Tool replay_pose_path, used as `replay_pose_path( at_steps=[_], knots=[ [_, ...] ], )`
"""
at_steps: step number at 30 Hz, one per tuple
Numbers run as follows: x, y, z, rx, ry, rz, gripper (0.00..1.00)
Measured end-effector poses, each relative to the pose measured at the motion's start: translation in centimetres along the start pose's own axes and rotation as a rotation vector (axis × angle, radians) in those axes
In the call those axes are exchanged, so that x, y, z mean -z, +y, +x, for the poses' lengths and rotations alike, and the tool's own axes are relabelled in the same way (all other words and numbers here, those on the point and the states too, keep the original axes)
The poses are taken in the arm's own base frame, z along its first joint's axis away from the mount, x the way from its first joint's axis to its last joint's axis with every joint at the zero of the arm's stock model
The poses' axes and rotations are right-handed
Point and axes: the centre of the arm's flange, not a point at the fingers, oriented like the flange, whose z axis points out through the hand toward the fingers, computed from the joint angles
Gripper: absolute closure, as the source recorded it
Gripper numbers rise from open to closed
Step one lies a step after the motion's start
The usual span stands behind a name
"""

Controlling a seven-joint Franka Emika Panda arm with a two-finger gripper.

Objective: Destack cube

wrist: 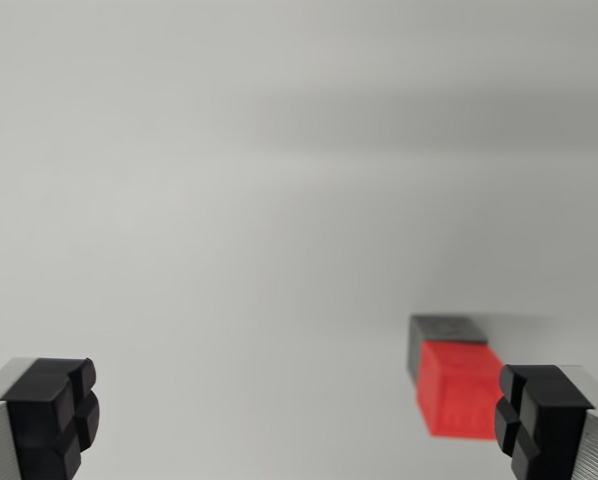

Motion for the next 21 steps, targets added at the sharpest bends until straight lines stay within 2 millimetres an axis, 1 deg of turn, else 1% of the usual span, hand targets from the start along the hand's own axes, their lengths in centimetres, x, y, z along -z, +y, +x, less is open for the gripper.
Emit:
replay_pose_path(
  at_steps=[13, 21],
  knots=[
    [-0.01, 0.01, 0.00, 0.000, 0.000, 0.000, 0.00],
    [-0.43, 0.29, -0.03, -0.001, -0.004, -0.005, 0.00]
  ],
)
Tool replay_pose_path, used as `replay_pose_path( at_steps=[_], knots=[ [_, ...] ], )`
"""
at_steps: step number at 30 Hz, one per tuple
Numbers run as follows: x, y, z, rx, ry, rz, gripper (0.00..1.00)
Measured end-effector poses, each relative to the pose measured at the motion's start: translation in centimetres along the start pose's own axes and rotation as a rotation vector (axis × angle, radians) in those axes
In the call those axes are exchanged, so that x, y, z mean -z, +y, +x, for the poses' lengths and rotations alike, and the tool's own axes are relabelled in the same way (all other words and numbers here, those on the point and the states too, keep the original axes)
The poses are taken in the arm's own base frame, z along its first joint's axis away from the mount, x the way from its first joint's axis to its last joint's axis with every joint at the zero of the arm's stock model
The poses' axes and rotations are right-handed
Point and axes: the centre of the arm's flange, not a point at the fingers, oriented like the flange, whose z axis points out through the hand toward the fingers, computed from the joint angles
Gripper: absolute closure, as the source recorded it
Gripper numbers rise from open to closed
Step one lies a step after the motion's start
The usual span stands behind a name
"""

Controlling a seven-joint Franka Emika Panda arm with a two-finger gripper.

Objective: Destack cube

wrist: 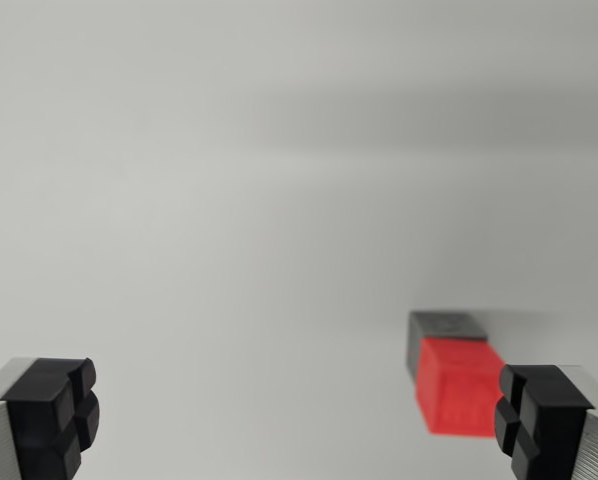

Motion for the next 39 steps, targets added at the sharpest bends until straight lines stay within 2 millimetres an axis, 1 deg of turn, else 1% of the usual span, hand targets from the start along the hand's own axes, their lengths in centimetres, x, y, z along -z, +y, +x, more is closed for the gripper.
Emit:
replay_pose_path(
  at_steps=[8, 15, 28, 39],
  knots=[
    [-0.6, 0.7, 0.0, -0.002, -0.002, -0.003, 0.00],
    [-1.5, 1.8, -0.1, -0.003, -0.005, -0.007, 0.00],
    [-3.7, 4.4, -0.1, -0.006, -0.014, -0.017, 0.00],
    [-6.1, 7.3, -0.2, -0.010, -0.024, -0.027, 0.00]
  ],
)
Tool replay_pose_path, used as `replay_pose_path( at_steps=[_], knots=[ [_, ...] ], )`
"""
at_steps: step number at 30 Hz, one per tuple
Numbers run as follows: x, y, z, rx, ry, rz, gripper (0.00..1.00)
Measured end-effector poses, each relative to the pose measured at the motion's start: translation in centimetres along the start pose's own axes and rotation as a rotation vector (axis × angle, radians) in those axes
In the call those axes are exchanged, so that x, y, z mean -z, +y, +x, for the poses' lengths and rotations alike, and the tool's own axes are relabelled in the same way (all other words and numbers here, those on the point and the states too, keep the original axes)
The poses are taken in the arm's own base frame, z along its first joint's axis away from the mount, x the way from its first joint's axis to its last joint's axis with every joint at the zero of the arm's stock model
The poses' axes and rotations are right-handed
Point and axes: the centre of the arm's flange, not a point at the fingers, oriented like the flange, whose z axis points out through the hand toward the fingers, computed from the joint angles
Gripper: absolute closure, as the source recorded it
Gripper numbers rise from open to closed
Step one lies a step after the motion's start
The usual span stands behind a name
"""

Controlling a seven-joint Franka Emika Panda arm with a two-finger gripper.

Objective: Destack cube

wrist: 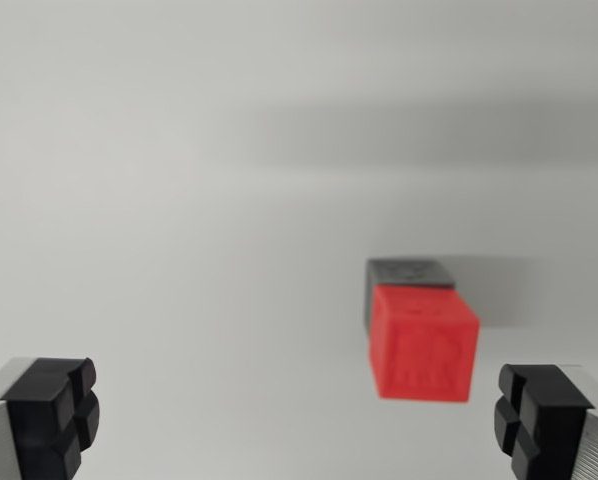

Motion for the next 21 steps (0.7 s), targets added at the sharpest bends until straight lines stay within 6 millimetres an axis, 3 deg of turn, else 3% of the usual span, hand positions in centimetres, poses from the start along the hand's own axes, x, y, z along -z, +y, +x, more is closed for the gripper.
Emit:
replay_pose_path(
  at_steps=[21],
  knots=[
    [-5.6, 6.3, 0.1, -0.009, -0.025, -0.022, 0.00]
  ],
)
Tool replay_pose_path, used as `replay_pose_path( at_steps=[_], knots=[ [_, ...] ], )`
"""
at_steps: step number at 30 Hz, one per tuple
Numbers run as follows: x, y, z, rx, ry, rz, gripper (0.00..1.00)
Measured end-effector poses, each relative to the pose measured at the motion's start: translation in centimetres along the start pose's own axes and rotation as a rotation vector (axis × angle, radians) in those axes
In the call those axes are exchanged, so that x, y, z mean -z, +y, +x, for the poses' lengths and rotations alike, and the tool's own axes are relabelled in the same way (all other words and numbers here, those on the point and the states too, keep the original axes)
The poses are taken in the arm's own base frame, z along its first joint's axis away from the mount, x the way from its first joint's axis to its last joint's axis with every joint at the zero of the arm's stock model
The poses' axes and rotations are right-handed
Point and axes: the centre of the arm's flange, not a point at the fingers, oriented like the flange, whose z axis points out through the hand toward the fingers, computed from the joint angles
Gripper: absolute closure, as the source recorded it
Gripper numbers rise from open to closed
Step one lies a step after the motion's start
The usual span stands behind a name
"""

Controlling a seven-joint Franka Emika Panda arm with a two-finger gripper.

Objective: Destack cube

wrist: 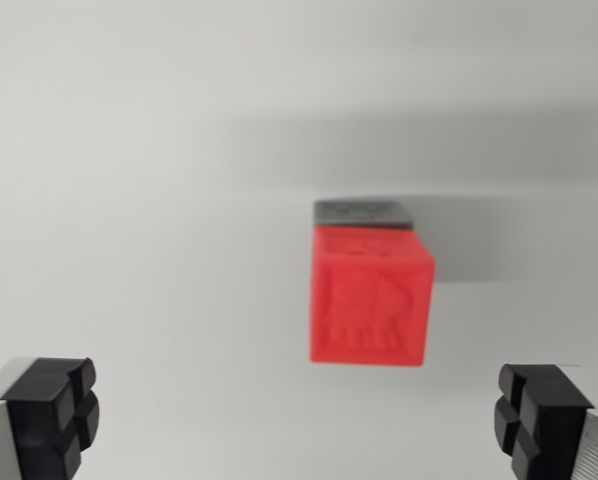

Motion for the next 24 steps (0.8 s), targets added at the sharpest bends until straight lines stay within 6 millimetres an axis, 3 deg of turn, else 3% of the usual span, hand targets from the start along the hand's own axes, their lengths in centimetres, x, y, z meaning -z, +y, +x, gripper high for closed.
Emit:
replay_pose_path(
  at_steps=[14, 24],
  knots=[
    [-4.0, 4.5, 0.2, -0.008, -0.016, -0.013, 0.00],
    [-8.6, 4.6, 0.2, -0.008, -0.019, -0.017, 0.00]
  ],
)
